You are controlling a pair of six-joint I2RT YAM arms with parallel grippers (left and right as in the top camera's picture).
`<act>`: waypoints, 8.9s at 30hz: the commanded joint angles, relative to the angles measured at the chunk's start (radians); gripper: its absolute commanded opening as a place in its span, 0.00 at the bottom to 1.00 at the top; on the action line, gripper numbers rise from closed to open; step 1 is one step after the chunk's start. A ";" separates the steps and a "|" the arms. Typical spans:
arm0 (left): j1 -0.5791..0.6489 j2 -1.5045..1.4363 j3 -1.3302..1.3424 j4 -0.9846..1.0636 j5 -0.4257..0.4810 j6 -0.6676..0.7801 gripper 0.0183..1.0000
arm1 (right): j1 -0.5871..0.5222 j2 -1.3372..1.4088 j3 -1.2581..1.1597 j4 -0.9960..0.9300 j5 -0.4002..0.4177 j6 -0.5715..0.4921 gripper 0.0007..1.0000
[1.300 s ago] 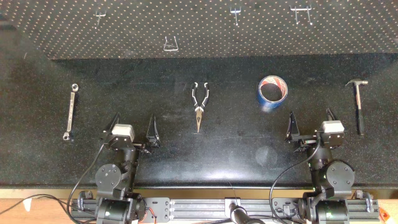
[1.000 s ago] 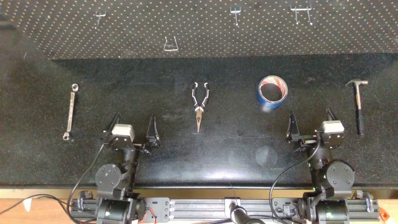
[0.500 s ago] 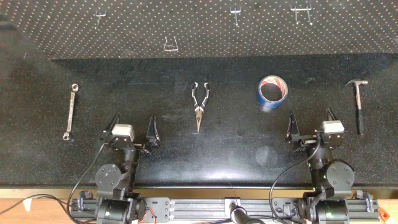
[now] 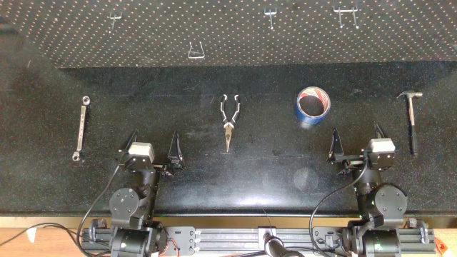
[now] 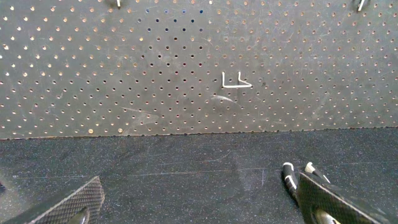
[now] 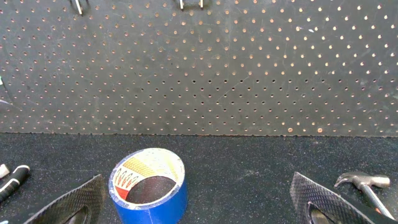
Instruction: Place Tools Onto Pegboard
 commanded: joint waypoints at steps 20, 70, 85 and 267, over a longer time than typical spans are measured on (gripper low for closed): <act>0.007 0.004 -0.002 -0.008 0.003 0.005 1.00 | 0.008 -0.011 -0.002 -0.005 -0.016 -0.018 0.97; 0.941 1.082 0.798 -0.751 0.011 0.631 0.99 | 0.008 -0.011 -0.002 -0.004 -0.016 -0.018 0.97; 0.939 1.511 1.168 -0.770 0.166 0.612 0.99 | 0.008 -0.011 -0.002 -0.004 -0.016 -0.018 0.97; 0.261 1.307 0.660 0.499 -0.009 0.080 0.01 | 0.008 -0.011 -0.002 -0.004 -0.016 -0.018 0.97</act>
